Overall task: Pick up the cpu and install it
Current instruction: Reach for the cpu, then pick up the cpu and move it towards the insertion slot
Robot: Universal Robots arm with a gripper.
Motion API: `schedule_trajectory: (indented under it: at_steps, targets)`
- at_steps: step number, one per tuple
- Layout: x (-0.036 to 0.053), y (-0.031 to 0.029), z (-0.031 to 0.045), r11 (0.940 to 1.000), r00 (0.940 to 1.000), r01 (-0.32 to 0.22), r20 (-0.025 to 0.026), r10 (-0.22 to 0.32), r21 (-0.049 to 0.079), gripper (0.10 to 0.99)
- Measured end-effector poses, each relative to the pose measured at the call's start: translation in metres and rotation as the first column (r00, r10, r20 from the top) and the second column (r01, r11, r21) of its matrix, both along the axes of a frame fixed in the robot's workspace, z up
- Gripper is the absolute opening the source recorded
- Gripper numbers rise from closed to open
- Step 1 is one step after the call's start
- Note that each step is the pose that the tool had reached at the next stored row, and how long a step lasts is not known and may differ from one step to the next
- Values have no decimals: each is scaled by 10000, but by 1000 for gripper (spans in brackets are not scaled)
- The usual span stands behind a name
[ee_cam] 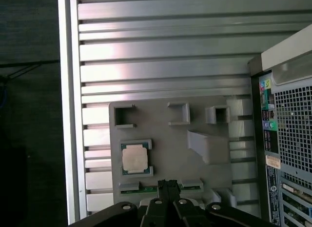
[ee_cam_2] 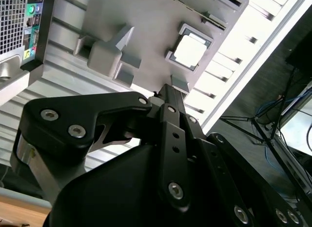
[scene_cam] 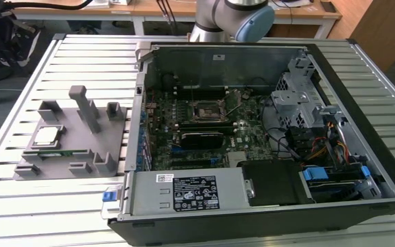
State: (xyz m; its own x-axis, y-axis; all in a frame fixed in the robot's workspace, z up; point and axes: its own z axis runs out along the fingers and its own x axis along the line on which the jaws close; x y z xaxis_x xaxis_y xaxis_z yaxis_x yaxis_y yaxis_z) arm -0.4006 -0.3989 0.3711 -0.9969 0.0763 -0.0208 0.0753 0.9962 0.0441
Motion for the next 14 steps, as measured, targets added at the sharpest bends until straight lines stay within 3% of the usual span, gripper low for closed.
schedule_trajectory:
  at_steps: [10,14]
  targets:
    - [-232,0,-30,10000,10000,-1,-4,1,1,106]
    - [-269,0,-60,10000,10000,-1,-28,1,2,106]
